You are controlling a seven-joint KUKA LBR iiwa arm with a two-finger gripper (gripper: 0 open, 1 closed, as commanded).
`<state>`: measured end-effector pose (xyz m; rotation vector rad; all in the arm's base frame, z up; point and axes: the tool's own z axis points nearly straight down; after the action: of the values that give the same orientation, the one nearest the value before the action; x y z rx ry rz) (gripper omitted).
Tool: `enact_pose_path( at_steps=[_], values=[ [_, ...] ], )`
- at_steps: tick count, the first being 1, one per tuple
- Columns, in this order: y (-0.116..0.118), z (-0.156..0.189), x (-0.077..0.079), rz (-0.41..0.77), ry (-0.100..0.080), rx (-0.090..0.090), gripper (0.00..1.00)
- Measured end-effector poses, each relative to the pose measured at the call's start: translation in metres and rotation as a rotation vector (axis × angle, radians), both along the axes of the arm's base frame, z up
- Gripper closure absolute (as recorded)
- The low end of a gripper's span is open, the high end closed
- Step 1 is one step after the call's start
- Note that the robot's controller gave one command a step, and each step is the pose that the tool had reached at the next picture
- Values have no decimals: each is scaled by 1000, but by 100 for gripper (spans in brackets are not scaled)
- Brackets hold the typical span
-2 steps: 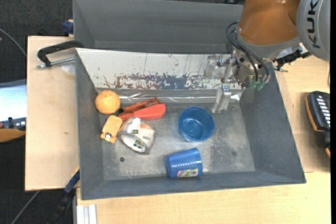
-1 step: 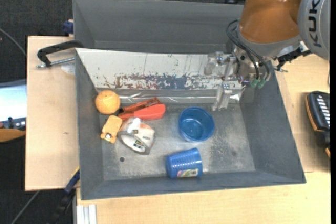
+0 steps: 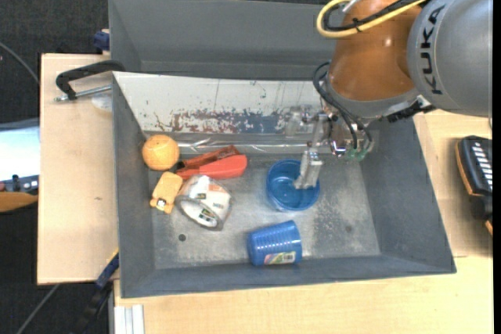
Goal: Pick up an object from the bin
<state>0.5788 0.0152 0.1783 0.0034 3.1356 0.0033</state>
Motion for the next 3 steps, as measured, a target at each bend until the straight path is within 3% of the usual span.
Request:
enact_pose_path(
  at_steps=[1,2,3],
  values=[
    [40,-19,-39,21,6,1,0],
    [16,-60,10,-87,-9,3,0],
    [-6,-102,2,-83,1,2,0]
  ],
)
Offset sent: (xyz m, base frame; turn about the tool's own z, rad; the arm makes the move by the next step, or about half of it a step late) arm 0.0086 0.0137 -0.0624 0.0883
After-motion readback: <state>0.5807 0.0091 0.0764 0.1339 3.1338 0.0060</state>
